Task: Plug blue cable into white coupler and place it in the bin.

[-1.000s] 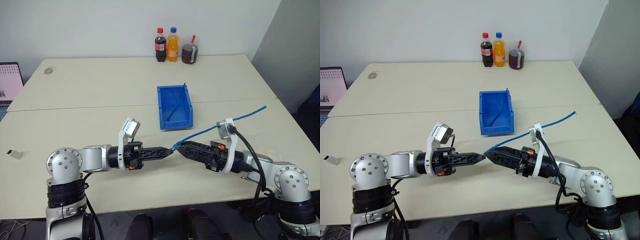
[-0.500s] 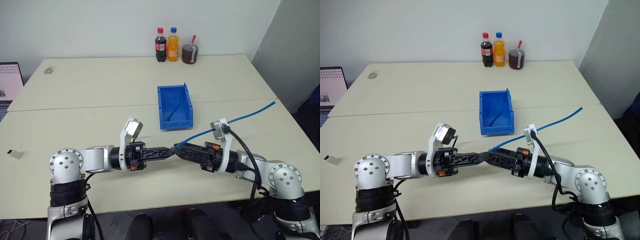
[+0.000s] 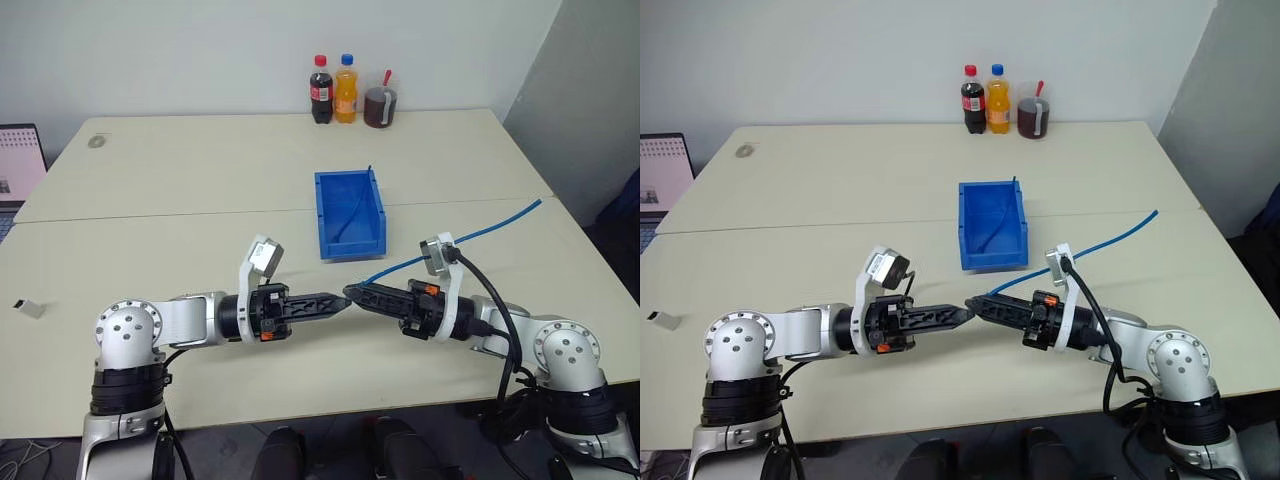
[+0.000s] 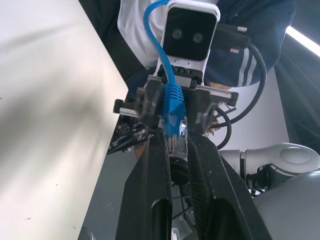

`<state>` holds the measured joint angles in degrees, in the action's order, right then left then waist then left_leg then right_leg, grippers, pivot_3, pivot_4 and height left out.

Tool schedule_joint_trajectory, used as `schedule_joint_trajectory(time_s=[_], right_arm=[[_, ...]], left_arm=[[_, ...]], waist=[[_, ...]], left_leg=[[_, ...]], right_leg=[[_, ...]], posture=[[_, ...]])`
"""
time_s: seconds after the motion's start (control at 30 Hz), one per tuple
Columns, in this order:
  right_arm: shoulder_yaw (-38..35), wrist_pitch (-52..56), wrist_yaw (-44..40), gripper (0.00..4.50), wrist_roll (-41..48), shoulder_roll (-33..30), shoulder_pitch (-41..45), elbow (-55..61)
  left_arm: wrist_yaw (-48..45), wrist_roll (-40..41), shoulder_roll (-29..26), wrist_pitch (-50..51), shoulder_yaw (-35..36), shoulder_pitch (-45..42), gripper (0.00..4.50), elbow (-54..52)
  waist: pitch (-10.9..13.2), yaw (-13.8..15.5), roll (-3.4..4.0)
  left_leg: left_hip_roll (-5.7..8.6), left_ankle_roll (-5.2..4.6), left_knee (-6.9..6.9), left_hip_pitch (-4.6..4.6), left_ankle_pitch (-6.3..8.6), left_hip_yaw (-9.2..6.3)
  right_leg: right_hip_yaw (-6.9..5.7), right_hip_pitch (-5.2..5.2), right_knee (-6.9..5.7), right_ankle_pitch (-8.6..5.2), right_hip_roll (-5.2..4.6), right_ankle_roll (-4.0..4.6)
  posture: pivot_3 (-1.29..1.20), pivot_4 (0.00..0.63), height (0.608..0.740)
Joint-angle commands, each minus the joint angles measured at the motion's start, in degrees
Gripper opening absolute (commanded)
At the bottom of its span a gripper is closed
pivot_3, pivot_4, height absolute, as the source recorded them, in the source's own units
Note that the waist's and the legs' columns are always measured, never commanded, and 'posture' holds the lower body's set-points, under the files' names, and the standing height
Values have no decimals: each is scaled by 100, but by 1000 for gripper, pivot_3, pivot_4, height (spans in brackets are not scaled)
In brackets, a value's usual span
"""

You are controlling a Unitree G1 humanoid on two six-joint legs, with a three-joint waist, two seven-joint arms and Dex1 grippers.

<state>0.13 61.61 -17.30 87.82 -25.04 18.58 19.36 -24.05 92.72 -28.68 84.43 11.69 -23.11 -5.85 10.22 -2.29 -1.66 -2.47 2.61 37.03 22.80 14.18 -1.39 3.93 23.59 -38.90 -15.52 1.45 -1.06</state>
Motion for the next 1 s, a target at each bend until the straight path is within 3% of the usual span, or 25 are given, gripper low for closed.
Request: schedule_joint_trajectory(time_s=[0.03, 0.33, 0.4, 0.53, 0.77, 0.87, 0.93, 1.0], right_arm=[[-91, -29, -107, 294, 55, -65, -16, 77], [-101, -28, -147, 274, 77, -98, 8, 51], [-100, -44, -116, 274, 83, -68, 47, 20], [-110, -53, -92, 274, 84, -49, 107, -35], [-139, -39, -153, 274, -35, -110, 180, -143], [-146, -43, -188, 274, -113, -114, 189, -154], [-136, -46, -234, 274, -205, -115, 253, -199], [-120, -19, -316, 274, -265, -136, 301, -249]], left_arm=[[44, 242, -115, -182, -126, -8, 183, -8], [8, 253, -257, -497, -288, 59, 183, -201], [-220, 38, -353, -543, -317, 108, 888, -409], [-1296, -971, -896, -783, -648, 333, 1558, -1165], [-3106, -3052, -1968, -2290, -1371, 923, 2946, -1659], [-3386, -3989, -2187, -3117, -1600, 1135, 3611, -1615], [-3123, -5443, -2539, -4316, -1857, 1492, 3971, -1469], [-2484, -6037, -2498, -4701, -1601, 1821, 4293, -1448]], waist=[[0, -3, 0], [0, -2, 0], [0, -2, 0], [2, -33, 1], [3, -65, 3], [4, -62, 3], [5, -62, 3], [5, -77, 5]], left_leg=[[0, 0, 0, 0, 0, 0], [0, 0, -1, 2, 0, 1], [0, 0, -2, 2, 0, 1], [0, 0, -5, 5, 0, 5], [0, 1, -12, 8, 1, 15], [-1, 1, -14, 12, 1, 15], [-2, 0, -14, 16, 1, 14], [-4, 0, -17, 19, 1, 16]], right_leg=[[0, 0, 0, 0, 0, 0], [0, 2, 2, 0, 0, 0], [2, 3, 2, 0, 0, 0], [2, 11, 2, 0, 3, 1], [5, 23, 1, -4, 2, 6], [7, 28, 1, -7, 2, 12], [9, 32, 1, -8, 2, 13], [14, 38, 2, -8, 2, 14]], posture=[[0, 150, 740], [0, 150, 740], [0, 150, 740], [0, 150, 740], [0, 150, 740], [0, 150, 740], [0, 150, 740], [0, 150, 740]])
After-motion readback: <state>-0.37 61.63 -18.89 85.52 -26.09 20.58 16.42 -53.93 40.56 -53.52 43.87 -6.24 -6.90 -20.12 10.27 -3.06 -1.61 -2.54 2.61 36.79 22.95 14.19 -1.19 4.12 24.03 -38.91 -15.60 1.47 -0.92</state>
